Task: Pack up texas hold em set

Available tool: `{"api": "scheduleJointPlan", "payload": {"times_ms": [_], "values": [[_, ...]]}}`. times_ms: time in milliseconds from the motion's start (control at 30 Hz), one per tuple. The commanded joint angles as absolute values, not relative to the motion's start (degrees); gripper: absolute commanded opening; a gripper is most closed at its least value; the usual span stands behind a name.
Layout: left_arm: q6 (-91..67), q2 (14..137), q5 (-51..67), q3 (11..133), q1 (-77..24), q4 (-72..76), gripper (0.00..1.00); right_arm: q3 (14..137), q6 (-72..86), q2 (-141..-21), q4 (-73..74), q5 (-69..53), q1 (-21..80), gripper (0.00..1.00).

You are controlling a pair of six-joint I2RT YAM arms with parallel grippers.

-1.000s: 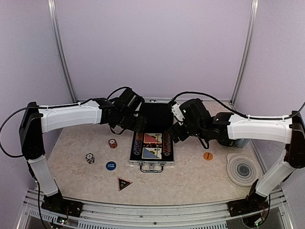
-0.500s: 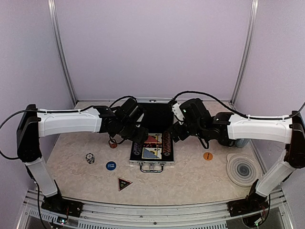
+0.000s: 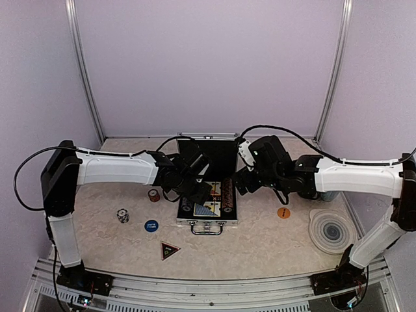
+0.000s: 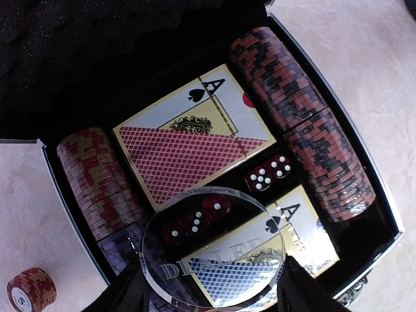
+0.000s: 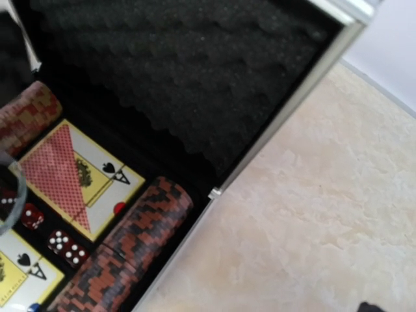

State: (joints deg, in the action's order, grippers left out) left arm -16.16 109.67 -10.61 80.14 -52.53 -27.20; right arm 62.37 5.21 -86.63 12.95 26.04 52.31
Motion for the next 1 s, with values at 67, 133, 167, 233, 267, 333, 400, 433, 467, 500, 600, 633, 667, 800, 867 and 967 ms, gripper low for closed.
{"api": "scheduleJointPlan", "payload": {"times_ms": [67, 133, 167, 233, 267, 333, 400, 433, 467, 500, 600, 633, 667, 800, 867, 967], "values": [[-13.65, 113.10, -16.50, 83.48, -52.44, -23.56, 0.53, 60.88, 6.67, -84.43, 12.14, 26.87, 51.77, 0.99], [-13.62, 113.58, -16.99, 83.36, -51.94, -22.17, 0.52, 60.71, 6.82, -84.29, 12.18, 26.76, 51.76, 0.99], [-13.70, 113.88, -17.13, 83.36, -51.76, -21.50, 0.52, 60.60, 6.90, -84.29, 12.06, 26.74, 51.77, 0.99], [-13.86, 114.35, -17.23, 83.44, -51.32, -20.30, 0.52, 60.48, 6.90, -84.29, 11.99, 26.76, 51.77, 0.99], [-13.87, 114.74, -17.29, 83.58, -51.14, -19.78, 0.52, 60.48, 6.92, -84.29, 11.98, 26.68, 51.76, 0.99], [-14.06, 115.30, -17.67, 83.96, -50.86, -19.00, 0.53, 60.39, 6.97, -84.29, 11.96, 26.69, 51.72, 0.99], [-14.17, 116.02, -18.22, 84.30, -50.68, -18.17, 0.53, 60.36, 6.92, -84.29, 11.82, 26.57, 51.77, 0.99], [-14.23, 116.43, -18.39, 84.52, -50.57, -17.86, 0.54, 60.35, 6.89, -84.29, 11.80, 26.58, 51.75, 0.99], [-14.30, 116.71, -18.59, 84.71, -50.39, -17.42, 0.55, 60.30, 6.88, -84.29, 11.78, 26.62, 51.76, 0.99], [-14.39, 117.27, -18.77, 84.98, -50.32, -17.14, 0.55, 60.29, 6.86, -84.38, 11.84, 26.56, 51.77, 0.99], [-14.58, 118.59, -19.55, 85.46, -50.04, -15.72, 0.57, 60.30, 6.85, -84.40, 11.72, 26.47, 51.77, 0.99], [-14.74, 118.99, -19.64, 85.85, -49.95, -15.58, 0.58, 60.34, 6.83, -84.38, 11.69, 26.53, 51.76, 0.99], [-14.83, 119.63, -19.84, 86.36, -49.82, -15.54, 0.61, 60.34, 6.82, -84.38, 11.76, 26.48, 51.77, 0.99], [-15.18, 121.48, -20.37, 87.66, -49.65, -15.64, 0.68, 60.21, 6.69, -84.21, 12.02, 26.70, 51.77, 0.99], [-15.36, 121.72, -20.62, 87.61, -49.66, -15.67, 0.73, 60.11, 6.49, -84.05, 12.02, 26.80, 51.70, 0.99], [-15.58, 121.40, -21.30, 87.22, -49.65, -15.66, 0.81, 60.19, 6.35, -84.14, 12.11, 26.81, 51.73, 0.99]]}}
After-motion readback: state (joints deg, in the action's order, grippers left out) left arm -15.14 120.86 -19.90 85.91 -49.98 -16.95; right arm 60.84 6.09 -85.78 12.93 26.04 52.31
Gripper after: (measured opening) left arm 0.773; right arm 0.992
